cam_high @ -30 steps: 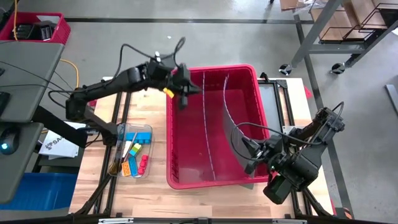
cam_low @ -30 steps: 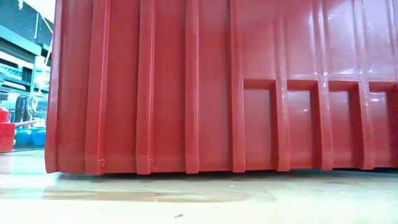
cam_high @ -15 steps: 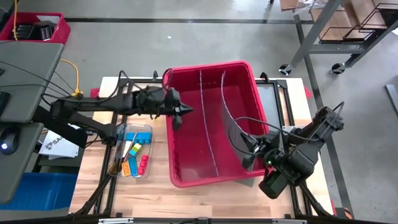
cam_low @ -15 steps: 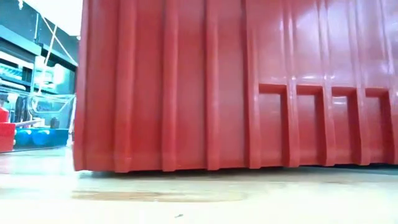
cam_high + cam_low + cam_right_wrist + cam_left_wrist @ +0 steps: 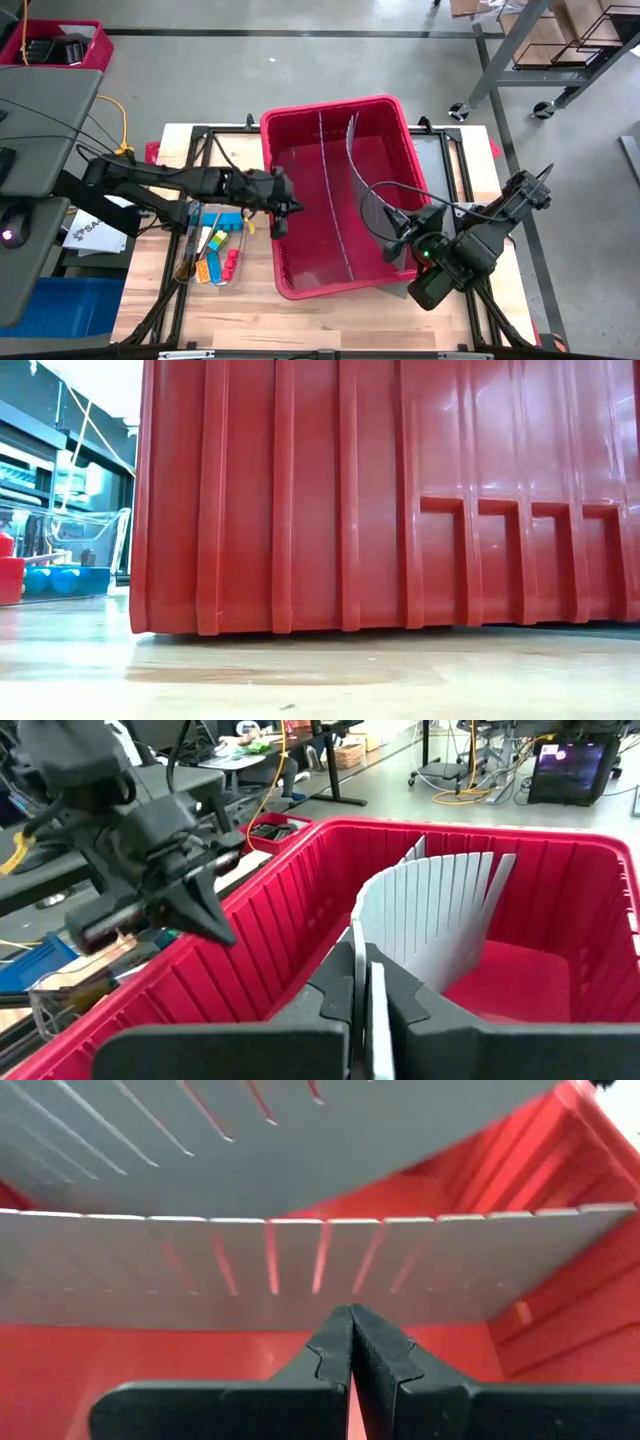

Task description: Sort Items/Unsort Items

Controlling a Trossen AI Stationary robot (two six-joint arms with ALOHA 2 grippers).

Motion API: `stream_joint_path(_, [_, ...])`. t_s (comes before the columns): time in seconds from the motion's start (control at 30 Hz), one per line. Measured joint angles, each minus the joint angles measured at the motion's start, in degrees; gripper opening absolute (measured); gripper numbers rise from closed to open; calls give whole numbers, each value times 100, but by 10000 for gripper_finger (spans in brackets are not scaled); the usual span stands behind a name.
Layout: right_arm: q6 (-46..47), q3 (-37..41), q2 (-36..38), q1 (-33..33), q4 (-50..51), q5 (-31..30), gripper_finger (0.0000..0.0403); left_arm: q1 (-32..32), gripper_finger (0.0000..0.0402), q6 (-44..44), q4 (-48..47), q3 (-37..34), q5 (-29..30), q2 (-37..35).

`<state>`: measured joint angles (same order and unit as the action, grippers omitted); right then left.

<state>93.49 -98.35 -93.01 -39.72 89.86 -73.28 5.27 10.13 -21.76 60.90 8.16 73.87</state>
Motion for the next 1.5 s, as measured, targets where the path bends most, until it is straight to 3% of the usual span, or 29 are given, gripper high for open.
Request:
stream_joint_path(0.4, [-375,0,0,-23,9,24,0,609,0,63,-559,27,51,743])
stream_joint_path(0.63, [-31,282,0,75,9,-289,0,820,0,212,-637,26,150,734])
stream_joint_path(0.97, [1299,920,-2,39,15,-394,0,820,0,331,-685,4,138,651])
stream_joint_path(1.5, [949,638,-74,117,-129,-412,0,785,0,438,-697,-2,460,616])
